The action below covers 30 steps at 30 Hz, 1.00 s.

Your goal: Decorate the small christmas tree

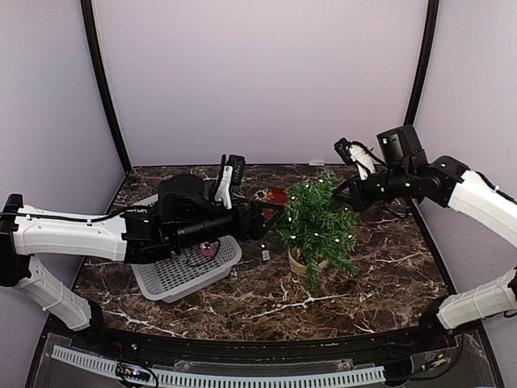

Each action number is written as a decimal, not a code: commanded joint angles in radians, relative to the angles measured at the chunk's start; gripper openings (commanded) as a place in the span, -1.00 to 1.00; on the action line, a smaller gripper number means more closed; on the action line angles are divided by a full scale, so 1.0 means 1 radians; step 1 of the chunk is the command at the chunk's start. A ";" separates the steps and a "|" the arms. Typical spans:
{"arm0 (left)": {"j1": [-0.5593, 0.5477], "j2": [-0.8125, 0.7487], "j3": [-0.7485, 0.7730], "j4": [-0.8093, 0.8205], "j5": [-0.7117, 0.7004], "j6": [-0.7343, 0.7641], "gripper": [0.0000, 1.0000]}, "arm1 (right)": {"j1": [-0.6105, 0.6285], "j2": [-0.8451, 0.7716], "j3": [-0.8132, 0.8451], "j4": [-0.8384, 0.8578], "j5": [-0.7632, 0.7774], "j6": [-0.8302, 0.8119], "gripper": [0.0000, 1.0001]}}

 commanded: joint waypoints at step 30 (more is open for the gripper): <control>0.105 0.063 0.019 -0.010 0.078 -0.090 0.53 | 0.000 0.127 -0.075 -0.067 -0.021 0.051 -1.00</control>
